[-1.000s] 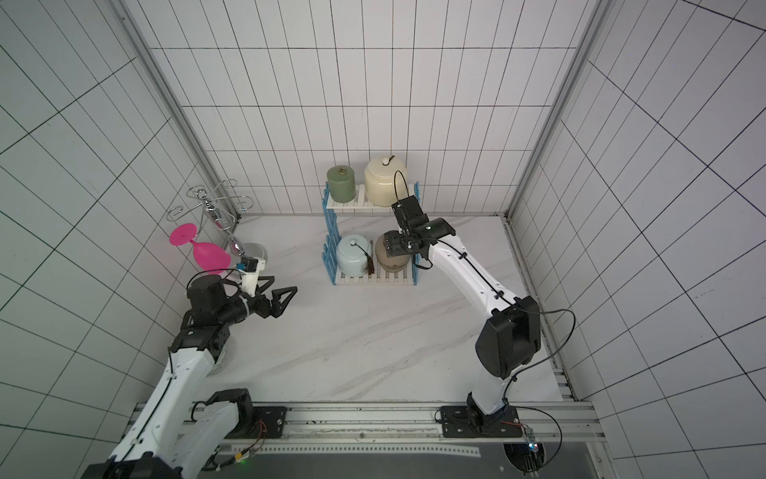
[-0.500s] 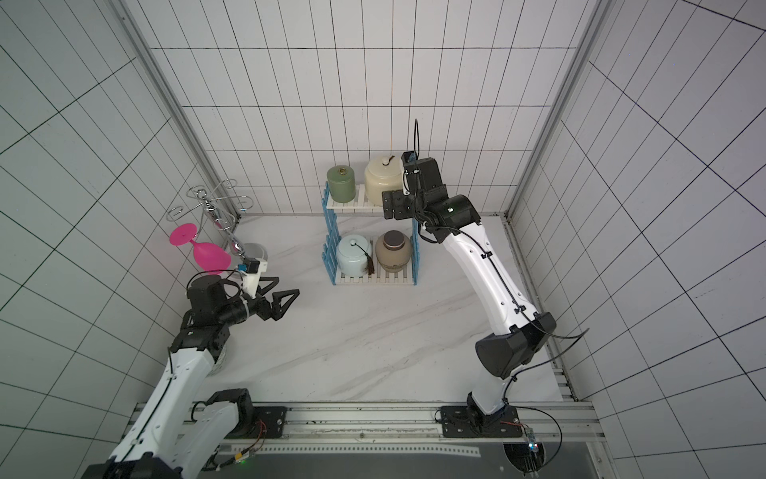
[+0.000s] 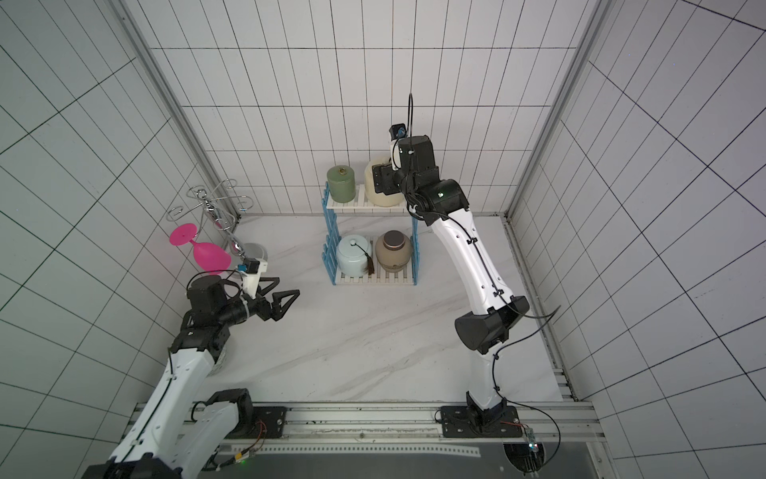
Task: Remove the tea canisters from the shelf
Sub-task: Pick up the tea canister from the shelf.
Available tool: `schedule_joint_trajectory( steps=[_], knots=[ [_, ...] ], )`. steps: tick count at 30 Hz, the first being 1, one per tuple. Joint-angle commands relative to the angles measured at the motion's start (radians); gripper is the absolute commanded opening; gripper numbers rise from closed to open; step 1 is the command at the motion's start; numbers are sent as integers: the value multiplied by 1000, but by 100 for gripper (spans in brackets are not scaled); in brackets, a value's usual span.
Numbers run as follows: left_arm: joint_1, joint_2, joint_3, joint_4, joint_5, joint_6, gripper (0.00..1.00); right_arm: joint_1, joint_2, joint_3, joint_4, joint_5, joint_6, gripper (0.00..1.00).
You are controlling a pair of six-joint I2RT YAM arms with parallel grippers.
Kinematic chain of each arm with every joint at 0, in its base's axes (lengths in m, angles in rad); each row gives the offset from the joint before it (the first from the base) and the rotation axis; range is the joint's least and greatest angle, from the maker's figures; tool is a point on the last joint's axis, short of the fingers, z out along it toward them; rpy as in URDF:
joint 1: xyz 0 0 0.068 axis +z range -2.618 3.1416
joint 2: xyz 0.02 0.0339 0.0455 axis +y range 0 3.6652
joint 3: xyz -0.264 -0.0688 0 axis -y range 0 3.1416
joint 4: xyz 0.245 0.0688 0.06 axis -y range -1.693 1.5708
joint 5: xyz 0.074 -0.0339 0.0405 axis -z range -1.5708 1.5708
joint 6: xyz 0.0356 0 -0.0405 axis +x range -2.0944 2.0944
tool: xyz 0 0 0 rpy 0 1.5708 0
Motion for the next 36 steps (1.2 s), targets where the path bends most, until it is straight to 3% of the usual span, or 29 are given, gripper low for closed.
schedule_joint_trajectory(
  steps=[1,8,15,25,36],
  knots=[
    [-5,-14,-13,17,14,-4,99,-4,34,70,113,-14,-21,85],
    [-6,-16,-15,19,14,-5,99,-31,145,171,162,-30,-11,79],
    [-5,-18,-15,22,15,-7,99,-72,208,183,187,-73,40,69],
    [-3,-19,-17,25,15,-12,99,-71,232,183,153,-80,10,59],
    [2,-21,-20,27,13,-14,99,-36,240,183,133,-35,-72,35]
  ],
)
